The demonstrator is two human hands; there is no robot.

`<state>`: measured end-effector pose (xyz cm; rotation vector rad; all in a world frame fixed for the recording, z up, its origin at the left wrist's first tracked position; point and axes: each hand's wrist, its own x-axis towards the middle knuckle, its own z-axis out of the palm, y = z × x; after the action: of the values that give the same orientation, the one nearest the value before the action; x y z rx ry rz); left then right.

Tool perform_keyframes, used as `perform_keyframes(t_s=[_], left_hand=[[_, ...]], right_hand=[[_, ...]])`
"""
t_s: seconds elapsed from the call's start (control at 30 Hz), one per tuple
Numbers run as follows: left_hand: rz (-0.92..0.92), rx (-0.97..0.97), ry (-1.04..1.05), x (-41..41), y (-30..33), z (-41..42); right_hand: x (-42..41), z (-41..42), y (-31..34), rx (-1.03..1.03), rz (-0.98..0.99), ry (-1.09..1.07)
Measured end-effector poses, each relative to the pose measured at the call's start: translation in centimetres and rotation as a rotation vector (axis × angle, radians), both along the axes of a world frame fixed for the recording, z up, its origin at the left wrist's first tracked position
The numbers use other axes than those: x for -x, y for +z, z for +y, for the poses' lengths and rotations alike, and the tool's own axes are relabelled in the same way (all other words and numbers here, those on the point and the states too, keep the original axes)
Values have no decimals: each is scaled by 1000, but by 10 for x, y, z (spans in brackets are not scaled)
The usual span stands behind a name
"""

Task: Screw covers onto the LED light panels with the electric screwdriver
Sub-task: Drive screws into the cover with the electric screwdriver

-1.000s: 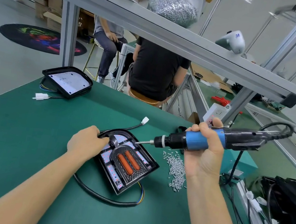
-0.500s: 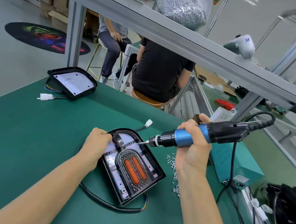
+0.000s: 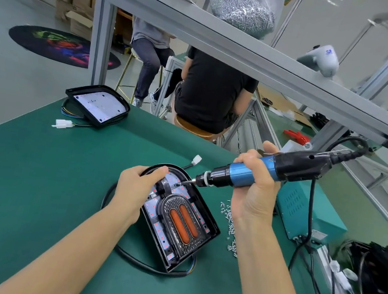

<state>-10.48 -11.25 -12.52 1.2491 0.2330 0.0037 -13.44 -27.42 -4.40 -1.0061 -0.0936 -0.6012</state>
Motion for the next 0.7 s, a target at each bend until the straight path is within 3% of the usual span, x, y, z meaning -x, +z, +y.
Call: perform_keyframes(t_s=[0.5, 0.7], left_hand=[[-35, -72, 46, 2, -2, -3], [-43, -95, 54, 4, -2, -7]], right_hand=[[1, 3, 1, 86, -3, 7], [5, 10, 7, 193, -99, 105]])
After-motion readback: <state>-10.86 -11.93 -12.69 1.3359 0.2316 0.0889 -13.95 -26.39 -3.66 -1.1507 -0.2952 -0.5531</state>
